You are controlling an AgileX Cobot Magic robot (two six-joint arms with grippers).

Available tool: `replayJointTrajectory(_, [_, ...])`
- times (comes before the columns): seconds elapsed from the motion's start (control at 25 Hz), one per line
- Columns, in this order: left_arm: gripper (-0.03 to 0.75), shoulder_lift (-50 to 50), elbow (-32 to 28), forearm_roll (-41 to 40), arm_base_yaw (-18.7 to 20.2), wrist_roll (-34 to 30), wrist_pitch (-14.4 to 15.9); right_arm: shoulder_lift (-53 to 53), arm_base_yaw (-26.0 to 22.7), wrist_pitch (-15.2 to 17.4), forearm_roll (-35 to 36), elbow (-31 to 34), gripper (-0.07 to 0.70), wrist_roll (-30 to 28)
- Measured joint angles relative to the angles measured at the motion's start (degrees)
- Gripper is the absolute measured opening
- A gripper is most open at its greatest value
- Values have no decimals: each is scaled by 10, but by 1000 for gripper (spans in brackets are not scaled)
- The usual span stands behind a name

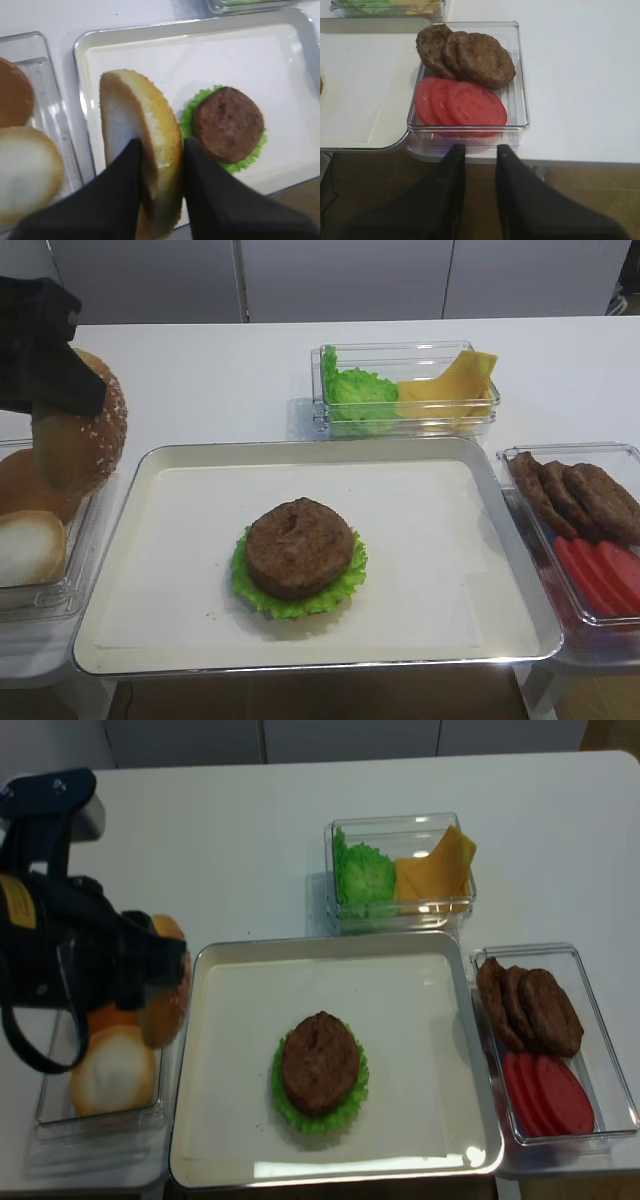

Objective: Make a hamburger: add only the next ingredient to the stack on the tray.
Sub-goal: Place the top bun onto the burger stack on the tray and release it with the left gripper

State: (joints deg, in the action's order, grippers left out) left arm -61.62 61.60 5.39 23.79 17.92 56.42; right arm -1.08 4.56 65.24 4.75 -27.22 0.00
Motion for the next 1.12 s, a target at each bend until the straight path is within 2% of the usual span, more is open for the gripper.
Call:
replayJointTrajectory(0.44, [183, 5, -60, 230, -4, -236, -1, 0, 0, 0, 0, 0, 180, 0])
replayJointTrajectory(0.6, [183, 5, -84, 341, -46, -316, -1, 0, 0, 0, 0, 0, 180, 0])
replayJointTrajectory(0.72, [183, 5, -103, 423, -102, -380, -2, 0, 0, 0, 0, 0, 180, 0])
replayJointTrajectory(0.84, [183, -5, -110, 442, -136, -405, -2, 0, 0, 0, 0, 0, 180, 0])
replayJointTrajectory(1.12, [183, -21, -113, 471, -142, -414, 8, 0, 0, 0, 0, 0, 180, 0])
